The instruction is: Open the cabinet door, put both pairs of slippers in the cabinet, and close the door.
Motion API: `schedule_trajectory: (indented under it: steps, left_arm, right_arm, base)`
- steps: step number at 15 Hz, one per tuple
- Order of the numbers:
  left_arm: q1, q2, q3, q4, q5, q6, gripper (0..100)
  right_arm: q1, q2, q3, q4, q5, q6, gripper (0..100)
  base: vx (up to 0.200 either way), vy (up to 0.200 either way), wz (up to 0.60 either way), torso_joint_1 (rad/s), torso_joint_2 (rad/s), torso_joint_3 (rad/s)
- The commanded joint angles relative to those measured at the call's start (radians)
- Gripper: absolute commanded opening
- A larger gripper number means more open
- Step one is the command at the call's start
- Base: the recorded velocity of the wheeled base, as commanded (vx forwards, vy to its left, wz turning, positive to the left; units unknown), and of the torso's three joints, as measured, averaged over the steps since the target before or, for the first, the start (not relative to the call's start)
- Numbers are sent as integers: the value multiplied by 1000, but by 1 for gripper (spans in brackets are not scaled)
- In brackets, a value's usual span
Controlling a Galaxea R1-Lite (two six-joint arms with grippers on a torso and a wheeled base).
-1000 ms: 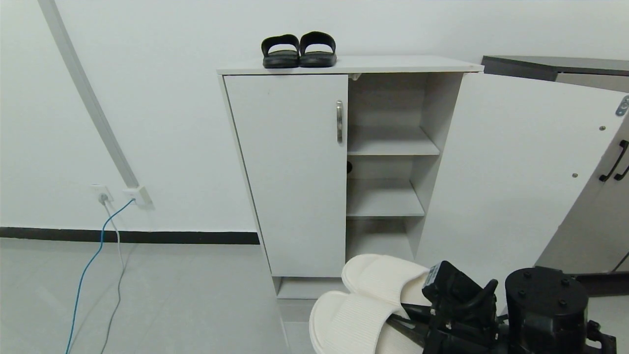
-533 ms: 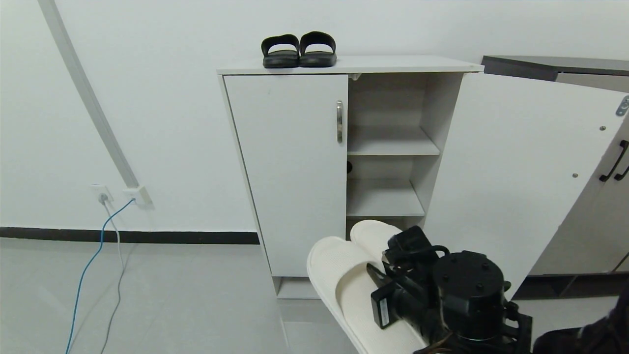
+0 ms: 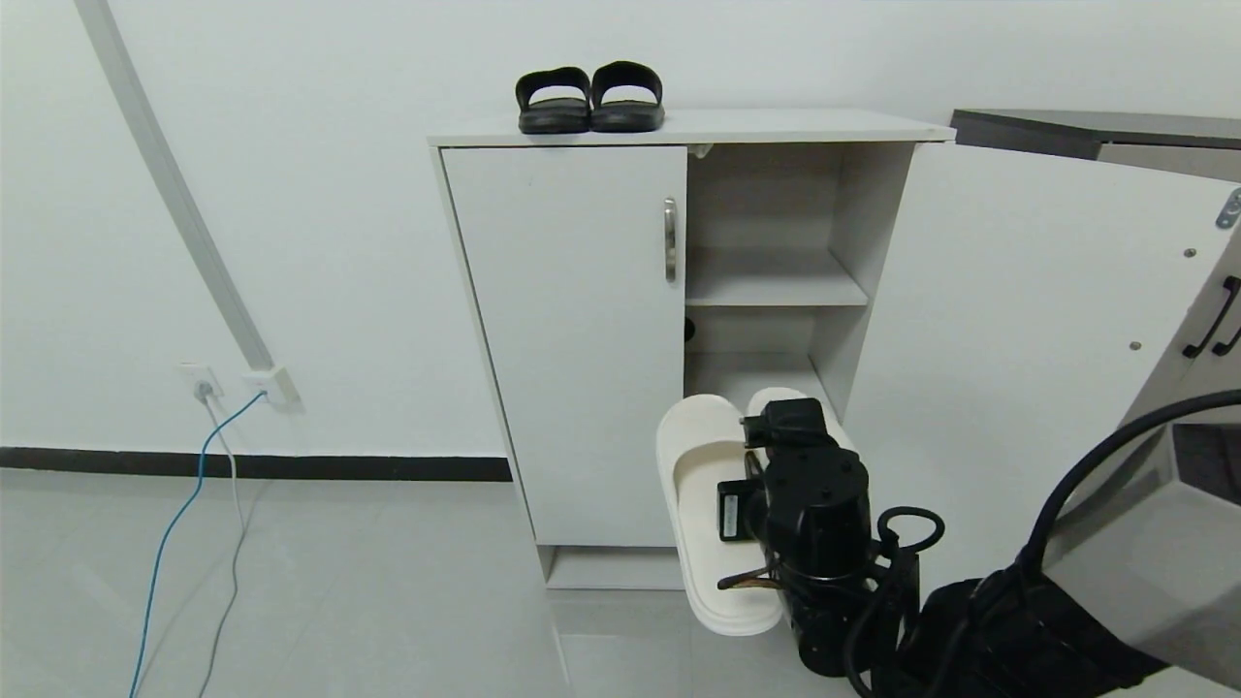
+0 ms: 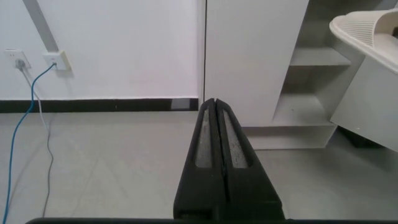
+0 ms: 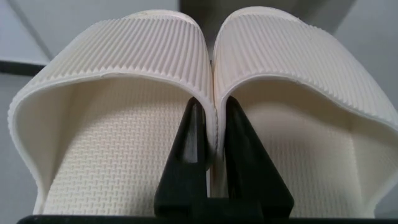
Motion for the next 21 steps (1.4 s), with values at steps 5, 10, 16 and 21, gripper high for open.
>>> schedule_trajectory:
  steps: [5, 10, 16, 21]
  left_arm:
    - [1, 2, 0, -1, 5, 3, 0]
    - [1, 2, 0, -1, 6, 2, 0]
    - [1, 2, 0, -1, 6, 0, 0]
    - [1, 2, 0, -1, 5, 0, 0]
  right_arm:
    - [-89, 28, -19, 88, 1, 62, 0]
    - [-87, 38, -20, 87, 1, 63, 0]
    - [-87, 55, -19, 84, 1, 63, 0]
    - [-78, 77, 0, 48, 72, 65, 0]
  base:
    - [0, 0, 0, 0, 0, 0]
    - [0, -160, 0, 2, 2, 3]
    - [0, -33, 0, -1, 0, 1]
    - [0, 0, 0, 0, 0, 0]
